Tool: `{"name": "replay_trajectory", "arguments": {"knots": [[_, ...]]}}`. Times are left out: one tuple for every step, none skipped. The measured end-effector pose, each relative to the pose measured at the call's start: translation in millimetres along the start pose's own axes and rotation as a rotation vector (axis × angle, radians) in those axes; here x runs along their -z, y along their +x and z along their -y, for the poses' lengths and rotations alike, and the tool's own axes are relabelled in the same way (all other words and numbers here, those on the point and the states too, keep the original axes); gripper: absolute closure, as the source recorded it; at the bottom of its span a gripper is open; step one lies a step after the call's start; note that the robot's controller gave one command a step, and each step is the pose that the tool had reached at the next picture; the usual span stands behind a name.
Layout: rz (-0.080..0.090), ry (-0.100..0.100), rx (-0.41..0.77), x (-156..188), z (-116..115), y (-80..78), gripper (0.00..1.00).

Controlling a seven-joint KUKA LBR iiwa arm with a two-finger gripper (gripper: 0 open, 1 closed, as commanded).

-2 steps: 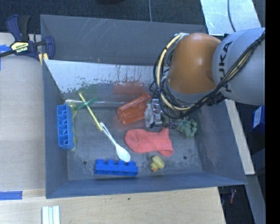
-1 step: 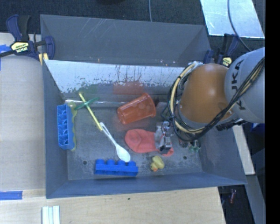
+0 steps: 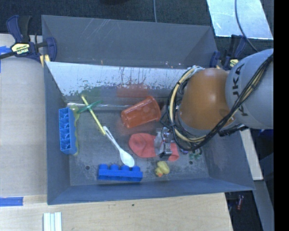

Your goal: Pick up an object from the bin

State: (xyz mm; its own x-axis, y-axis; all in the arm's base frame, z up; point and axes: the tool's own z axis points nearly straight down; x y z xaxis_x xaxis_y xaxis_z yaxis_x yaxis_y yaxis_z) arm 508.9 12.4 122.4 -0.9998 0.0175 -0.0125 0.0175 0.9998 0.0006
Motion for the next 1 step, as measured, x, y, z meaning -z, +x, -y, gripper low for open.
{"name": "replay_trajectory", "arguments": {"knots": [[-0.009,0.001,-0.058,-47.0,-15.2,21.4,1.00]]}}
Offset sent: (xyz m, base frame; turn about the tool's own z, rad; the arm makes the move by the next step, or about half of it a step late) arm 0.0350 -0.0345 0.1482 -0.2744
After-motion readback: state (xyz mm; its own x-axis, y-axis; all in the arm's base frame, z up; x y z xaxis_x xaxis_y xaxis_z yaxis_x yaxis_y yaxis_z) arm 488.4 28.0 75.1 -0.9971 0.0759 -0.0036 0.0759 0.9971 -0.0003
